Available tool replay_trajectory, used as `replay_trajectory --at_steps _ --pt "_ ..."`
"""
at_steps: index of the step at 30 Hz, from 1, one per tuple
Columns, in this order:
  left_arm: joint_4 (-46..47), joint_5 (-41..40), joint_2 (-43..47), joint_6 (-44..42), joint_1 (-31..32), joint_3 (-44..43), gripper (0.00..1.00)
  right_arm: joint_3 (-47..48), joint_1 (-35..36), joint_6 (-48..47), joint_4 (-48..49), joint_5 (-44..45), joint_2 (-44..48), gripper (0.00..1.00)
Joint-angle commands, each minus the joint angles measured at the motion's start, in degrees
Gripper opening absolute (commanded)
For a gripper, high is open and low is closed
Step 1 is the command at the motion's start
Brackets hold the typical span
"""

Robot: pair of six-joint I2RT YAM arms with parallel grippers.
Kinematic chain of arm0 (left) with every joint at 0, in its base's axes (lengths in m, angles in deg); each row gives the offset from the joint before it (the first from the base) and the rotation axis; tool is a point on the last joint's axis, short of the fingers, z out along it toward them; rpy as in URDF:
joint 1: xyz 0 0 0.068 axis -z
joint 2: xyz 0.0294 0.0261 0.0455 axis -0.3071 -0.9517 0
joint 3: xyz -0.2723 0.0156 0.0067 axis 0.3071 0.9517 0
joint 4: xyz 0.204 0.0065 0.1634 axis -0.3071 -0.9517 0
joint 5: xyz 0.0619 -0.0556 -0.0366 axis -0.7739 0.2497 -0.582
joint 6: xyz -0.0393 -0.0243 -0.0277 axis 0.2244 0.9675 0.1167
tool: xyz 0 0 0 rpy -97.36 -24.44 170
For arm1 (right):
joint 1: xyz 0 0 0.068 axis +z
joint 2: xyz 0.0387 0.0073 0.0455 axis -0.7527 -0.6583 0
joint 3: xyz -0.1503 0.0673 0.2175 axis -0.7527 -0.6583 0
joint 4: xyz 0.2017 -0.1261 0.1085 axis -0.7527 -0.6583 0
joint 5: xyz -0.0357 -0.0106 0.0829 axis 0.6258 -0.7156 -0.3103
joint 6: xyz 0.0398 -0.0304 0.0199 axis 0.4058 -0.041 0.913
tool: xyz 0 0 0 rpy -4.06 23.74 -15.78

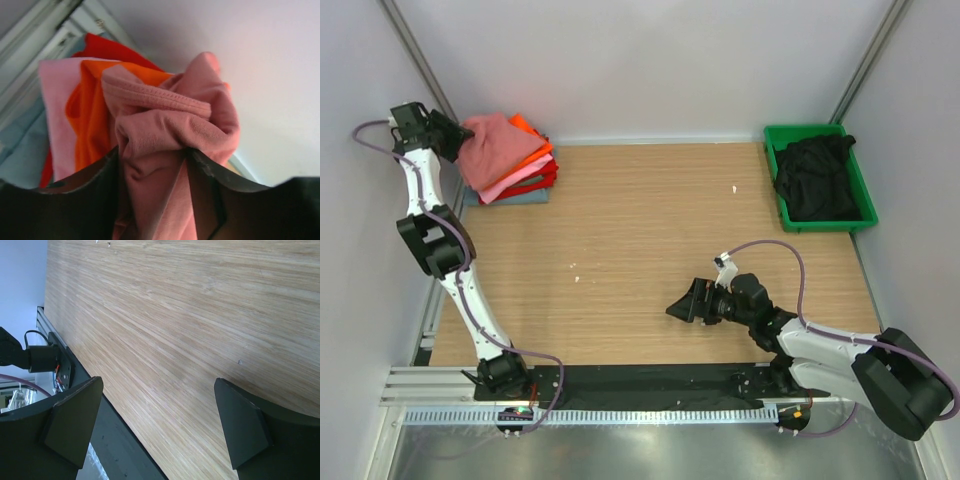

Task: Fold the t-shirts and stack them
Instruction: Neatly place the folded tshirt to the corner

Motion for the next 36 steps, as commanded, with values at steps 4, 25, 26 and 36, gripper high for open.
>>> replay_trajectory --at_steps 4,25,26,36 --pt "-15.37 -17.51 -1.21 -2.18 -0.82 -4.05 0.61 1.28 0.25 -0.5 3.46 -0.2 -0.19 1.0" --pt "-20.42 -40.39 17.41 2.13 0.05 9.65 0.88 1.28 0.25 -0.32 3.55 -0.28 -0.28 1.0" --pt "-19.45 -41.27 20.21 2.04 1.28 12.44 0.89 1.28 0.34 -0.41 3.55 -0.29 -0.37 1.0" --pt "-13.18 -52.17 15.63 -9.29 17.36 3.37 0.9 1.1 0.25 -0.15 3.73 -0.46 -0.54 1.0"
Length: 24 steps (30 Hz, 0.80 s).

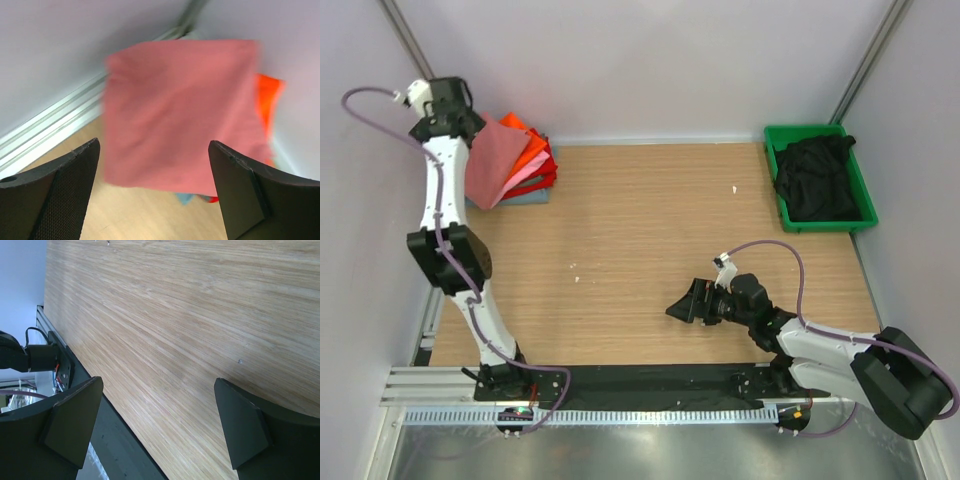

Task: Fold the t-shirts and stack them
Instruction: Neatly place the folded tshirt to the corner

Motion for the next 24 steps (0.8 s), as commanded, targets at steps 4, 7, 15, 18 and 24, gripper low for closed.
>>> replay_trajectory --at_steps 4,7,15,18,24 --pt "-1.07 -5.49 -17.56 -9.75 8.12 -29.47 0.99 1.17 0.25 -0.15 3.33 0.09 0.11 1.0" --pt "4.45 -4.62 -20.38 -13.86 9.0 -27.27 1.0 1.17 0.25 -0.14 3.51 0.09 -0.24 1.0" --pt "12.45 -8.13 -27.59 -24.87 9.35 -28.21 0.98 1.43 0.17 -0.06 4.04 -0.26 -1.47 1.0" --pt "13.96 -8.13 -29.96 -28.03 9.61 -29.87 0.97 1.52 0.25 -0.06 4.21 -0.35 -1.65 1.0" --pt "16.86 -10.67 -32.51 -33.57 11.2 -31.63 0.95 1.61 0.25 -0.14 4.48 -0.62 -2.17 1.0"
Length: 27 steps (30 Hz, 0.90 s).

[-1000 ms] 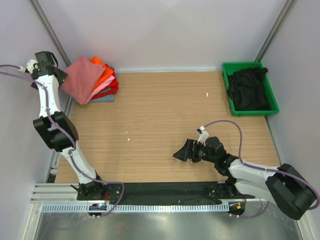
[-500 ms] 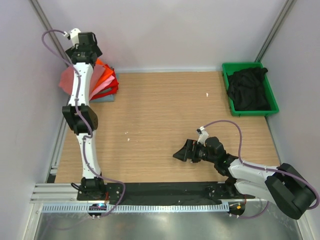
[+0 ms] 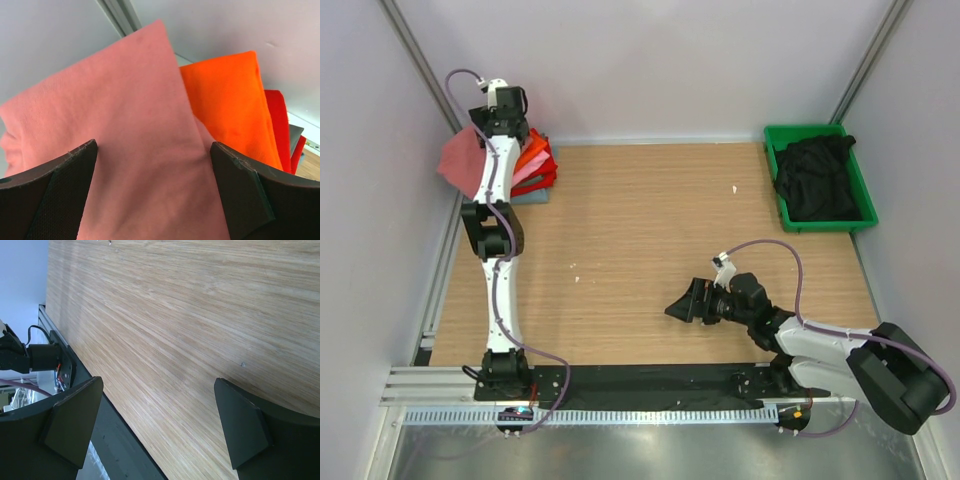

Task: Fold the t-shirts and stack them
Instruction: Neatly place the folded tshirt to the corner

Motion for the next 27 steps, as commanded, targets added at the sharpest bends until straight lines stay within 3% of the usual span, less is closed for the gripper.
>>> replay_trajectory --at_steps 1,13,27 --pt "5.45 -3.51 0.47 -5.16 1.16 -3.68 0.94 1.41 0.25 -0.34 2.99 -0.16 -0.62 1.0" --pt "7.74 -9.57 1.26 -10.17 4.42 -1.22 0.93 1.76 0.25 -0.17 3.52 -0.68 -1.68 1.0" --pt "5.19 -12.21 -0.07 -8.69 3.36 -0.16 0.91 1.85 0.25 -0.08 3.87 -0.68 -2.29 1.0"
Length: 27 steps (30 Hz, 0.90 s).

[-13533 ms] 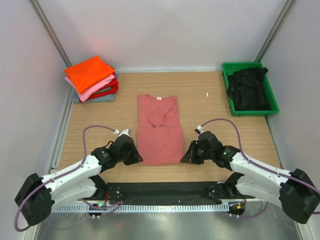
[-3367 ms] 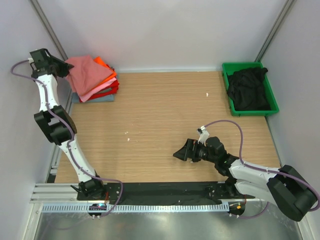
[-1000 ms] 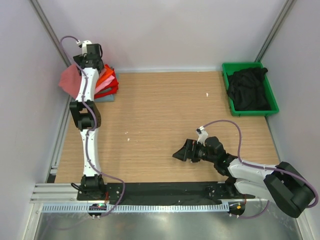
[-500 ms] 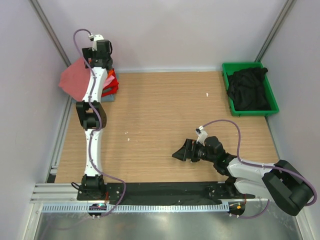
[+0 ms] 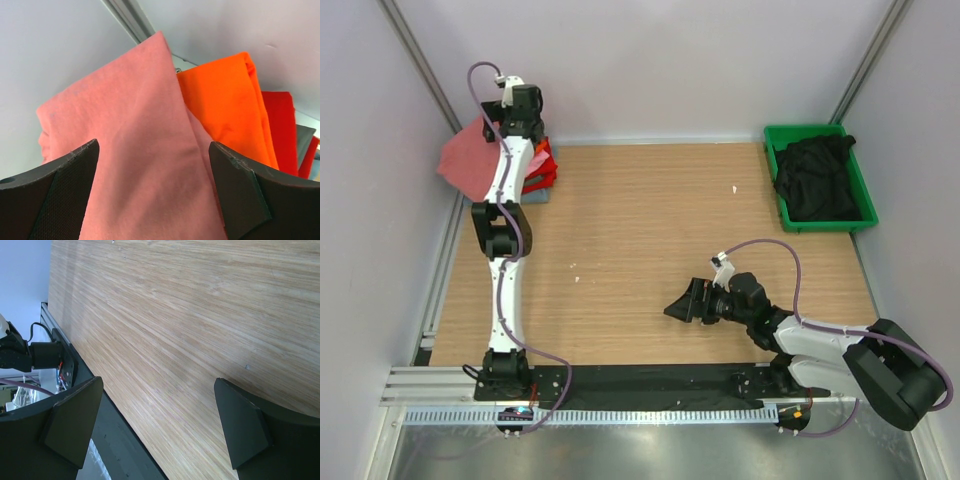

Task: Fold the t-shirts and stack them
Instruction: Neatly place the folded tshirt to the corner, then reset both grippers

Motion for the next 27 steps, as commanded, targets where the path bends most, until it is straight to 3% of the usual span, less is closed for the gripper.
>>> replay_trajectory --at_steps 1,4,8,15,20,24,27 --pt "-0.99 -1.15 1.6 1.61 -0.55 0.08 0.91 1.72 0.25 -0.21 2.1 0.36 -0.67 1.0" --pt "-1.44 -0.88 5.72 2.59 1.29 -0.53 0.99 1.72 0.25 -0.21 2.27 0.45 -0.76 1.0" --pt "-1.62 -2.54 11.87 1.8 5.94 -0.1 1.0 1.54 0.25 -0.12 2.27 0.72 -0.67 1.0" --pt "-0.21 -5.28 30.04 0.39 15.17 13.15 1.0 1.37 0.34 -0.03 2.19 0.98 0.12 1.0" --pt "-4.5 2.17 43.77 6.51 25.02 32.13 1.0 1.28 0.34 -0.12 1.57 1.24 1.08 1.0" --pt "-8.72 16.04 55.19 17.6 26.78 47.33 1.0 0.75 0.25 -0.12 0.43 1.51 3.1 1.0" --pt "-6.56 19.5 66.35 20.34 27.14 62.53 1.0 0.49 0.34 -0.03 -0.54 1.6 4.16 1.0"
